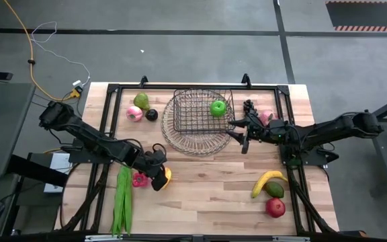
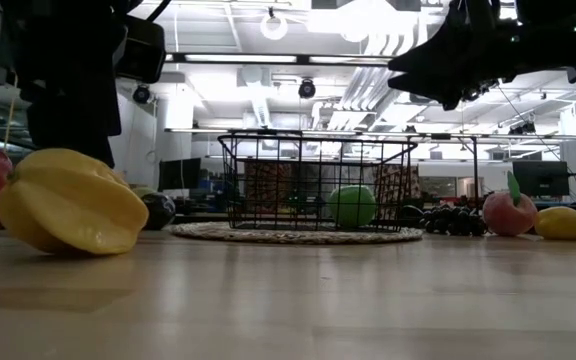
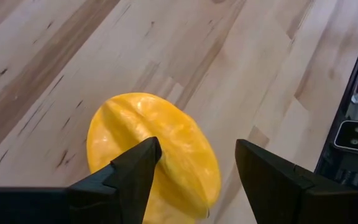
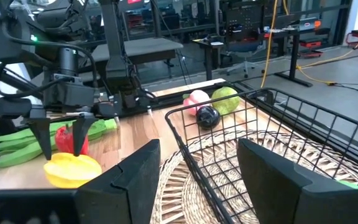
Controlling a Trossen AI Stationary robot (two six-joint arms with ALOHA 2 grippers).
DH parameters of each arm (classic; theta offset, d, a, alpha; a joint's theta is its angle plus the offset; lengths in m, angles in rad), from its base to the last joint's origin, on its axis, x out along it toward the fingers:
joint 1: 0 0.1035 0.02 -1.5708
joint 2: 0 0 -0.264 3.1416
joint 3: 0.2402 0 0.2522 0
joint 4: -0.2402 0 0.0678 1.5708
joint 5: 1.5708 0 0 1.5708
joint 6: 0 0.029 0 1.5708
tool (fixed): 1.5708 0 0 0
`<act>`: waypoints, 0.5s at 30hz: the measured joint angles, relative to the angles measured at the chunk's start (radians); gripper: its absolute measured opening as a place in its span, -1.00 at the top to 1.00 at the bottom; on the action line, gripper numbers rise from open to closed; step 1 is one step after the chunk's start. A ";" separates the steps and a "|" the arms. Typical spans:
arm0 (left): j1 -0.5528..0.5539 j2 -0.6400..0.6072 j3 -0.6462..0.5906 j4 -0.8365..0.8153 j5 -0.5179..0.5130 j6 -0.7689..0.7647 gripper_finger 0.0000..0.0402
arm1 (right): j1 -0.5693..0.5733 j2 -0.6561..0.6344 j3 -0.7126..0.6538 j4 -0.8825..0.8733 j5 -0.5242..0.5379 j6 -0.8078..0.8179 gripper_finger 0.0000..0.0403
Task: Build produce basket
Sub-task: Put the starfruit into the wire basket
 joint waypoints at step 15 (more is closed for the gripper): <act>0.000 -0.086 -0.007 -0.022 -0.031 0.026 -0.06 | 0.000 0.000 0.000 -0.006 0.019 0.000 -0.02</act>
